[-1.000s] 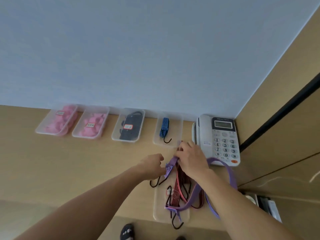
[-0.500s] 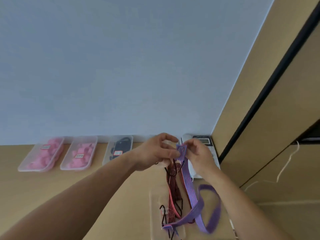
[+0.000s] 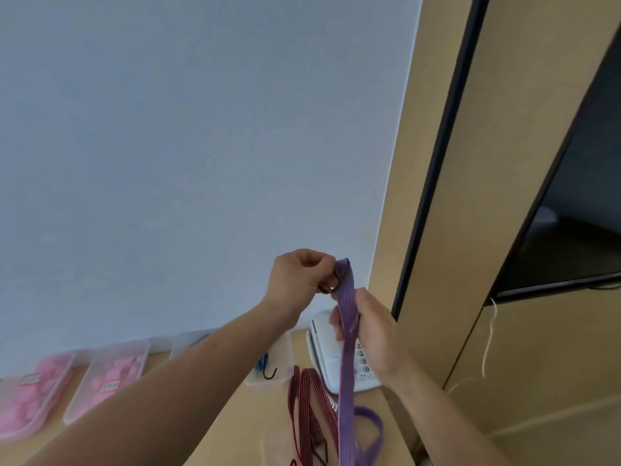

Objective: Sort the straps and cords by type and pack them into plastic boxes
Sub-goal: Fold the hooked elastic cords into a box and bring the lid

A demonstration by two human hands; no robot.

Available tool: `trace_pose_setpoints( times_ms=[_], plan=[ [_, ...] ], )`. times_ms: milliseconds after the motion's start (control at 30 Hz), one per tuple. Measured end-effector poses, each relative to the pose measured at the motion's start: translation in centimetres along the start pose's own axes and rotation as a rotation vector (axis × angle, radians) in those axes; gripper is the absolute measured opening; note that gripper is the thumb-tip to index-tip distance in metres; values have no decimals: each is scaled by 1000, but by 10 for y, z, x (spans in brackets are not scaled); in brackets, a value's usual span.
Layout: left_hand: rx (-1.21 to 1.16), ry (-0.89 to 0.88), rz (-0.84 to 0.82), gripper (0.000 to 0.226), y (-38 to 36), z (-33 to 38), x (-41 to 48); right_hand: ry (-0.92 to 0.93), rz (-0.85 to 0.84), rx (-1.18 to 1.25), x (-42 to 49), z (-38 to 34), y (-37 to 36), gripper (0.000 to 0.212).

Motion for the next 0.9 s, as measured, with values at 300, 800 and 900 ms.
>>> trace_pose_setpoints(
  times_ms=[300, 800, 900],
  plan=[
    [188, -143, 69, 10, -4, 16, -2, 109, 80, -247, 4, -22, 2, 34],
    [237, 44, -208, 27, -2, 17, 7, 36, 195, -306, 14, -17, 0, 41],
    [246, -2, -183, 23, -1, 20, 8, -19, 184, -229, 15, -16, -3, 42]
  ],
)
Point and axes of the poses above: each hand's wrist, its own x-axis towards the middle knuckle, its own y-axis out of the back of the hand, z = x × y, the point moved 9 cm from there along x, towards the middle knuckle, and after that the axes turned 15 degrees about -x, right-handed, at the moved point
